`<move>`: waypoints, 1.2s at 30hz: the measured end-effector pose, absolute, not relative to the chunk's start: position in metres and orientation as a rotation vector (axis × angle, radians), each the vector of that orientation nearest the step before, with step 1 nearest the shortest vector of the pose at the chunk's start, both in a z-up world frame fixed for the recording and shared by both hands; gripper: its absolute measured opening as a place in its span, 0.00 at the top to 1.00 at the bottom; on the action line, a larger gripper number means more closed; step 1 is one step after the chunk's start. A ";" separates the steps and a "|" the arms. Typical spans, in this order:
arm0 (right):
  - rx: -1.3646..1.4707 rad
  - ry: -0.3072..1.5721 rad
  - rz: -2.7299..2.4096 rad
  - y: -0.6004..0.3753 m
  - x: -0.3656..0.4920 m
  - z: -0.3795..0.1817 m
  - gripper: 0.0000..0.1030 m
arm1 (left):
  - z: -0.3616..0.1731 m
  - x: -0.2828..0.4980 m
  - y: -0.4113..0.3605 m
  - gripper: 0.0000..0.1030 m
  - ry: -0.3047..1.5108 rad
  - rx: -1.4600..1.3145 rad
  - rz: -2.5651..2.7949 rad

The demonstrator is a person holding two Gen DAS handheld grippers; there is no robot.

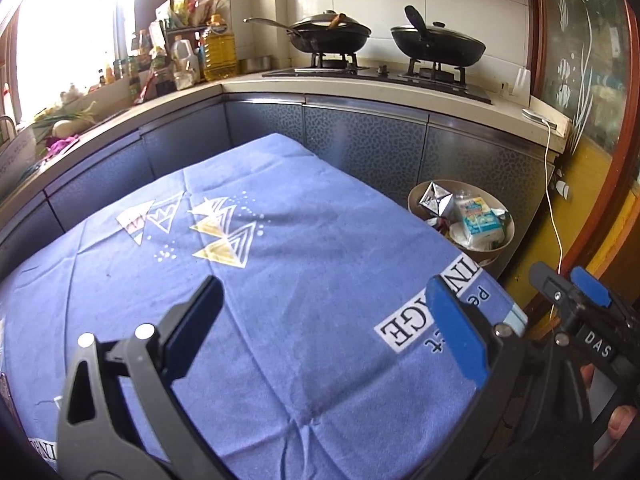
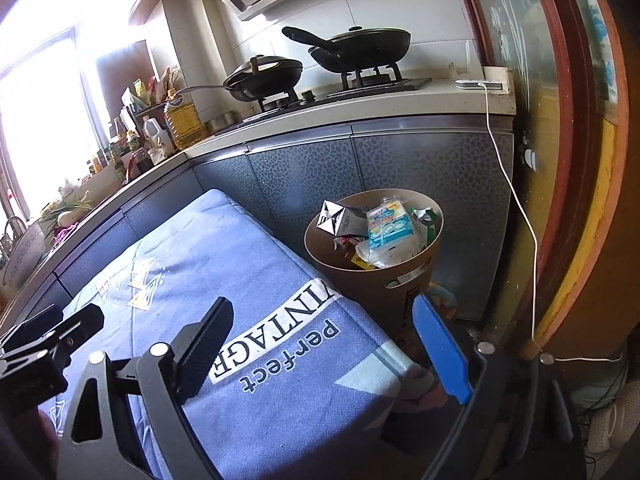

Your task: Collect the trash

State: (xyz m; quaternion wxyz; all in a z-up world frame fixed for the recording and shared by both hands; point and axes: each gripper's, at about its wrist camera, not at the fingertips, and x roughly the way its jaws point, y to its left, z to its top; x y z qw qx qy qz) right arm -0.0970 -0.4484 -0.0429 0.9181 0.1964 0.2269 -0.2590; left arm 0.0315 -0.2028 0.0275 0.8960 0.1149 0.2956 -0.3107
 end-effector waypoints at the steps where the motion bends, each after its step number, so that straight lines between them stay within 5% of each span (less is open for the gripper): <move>1: 0.412 0.465 -0.539 -0.451 -0.095 -0.043 0.14 | 0.028 0.037 -0.206 0.06 0.625 0.242 -0.646; 36: 0.407 0.456 -0.538 -0.439 -0.091 -0.028 0.14 | 0.030 0.043 -0.215 0.06 0.644 0.265 -0.650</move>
